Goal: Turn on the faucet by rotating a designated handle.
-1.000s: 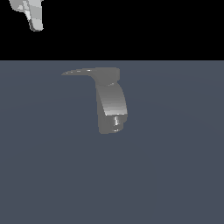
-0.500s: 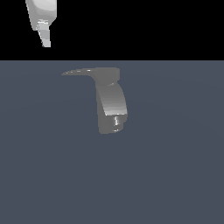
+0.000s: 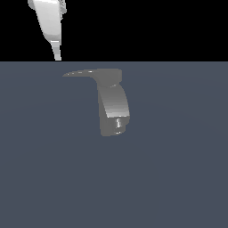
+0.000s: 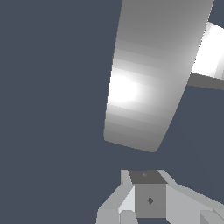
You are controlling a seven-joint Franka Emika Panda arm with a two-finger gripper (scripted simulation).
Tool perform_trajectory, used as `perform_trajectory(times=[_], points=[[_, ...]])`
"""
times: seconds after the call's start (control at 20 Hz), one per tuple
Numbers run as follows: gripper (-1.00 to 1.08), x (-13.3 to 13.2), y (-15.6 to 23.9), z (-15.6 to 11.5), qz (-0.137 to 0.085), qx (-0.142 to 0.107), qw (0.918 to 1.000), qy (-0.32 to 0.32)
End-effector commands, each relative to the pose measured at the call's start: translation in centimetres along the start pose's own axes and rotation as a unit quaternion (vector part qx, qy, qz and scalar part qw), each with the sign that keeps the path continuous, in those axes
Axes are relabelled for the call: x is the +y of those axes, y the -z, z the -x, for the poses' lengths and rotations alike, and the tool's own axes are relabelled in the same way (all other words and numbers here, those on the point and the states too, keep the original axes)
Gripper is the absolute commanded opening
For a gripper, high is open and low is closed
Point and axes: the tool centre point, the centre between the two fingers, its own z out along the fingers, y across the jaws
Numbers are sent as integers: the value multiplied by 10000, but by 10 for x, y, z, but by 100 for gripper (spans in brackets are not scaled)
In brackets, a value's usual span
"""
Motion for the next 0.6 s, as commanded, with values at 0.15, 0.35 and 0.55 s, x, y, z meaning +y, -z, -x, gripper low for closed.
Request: perform_trajectory(times=[0.15,0.35,0.55], points=[[-100,-26,-19,-16,19,25,9981,-609],[-100,-42,-31,-29,33,41,9949,-1008],[-100,-54,-40,-41,44,52,9910,-1338]])
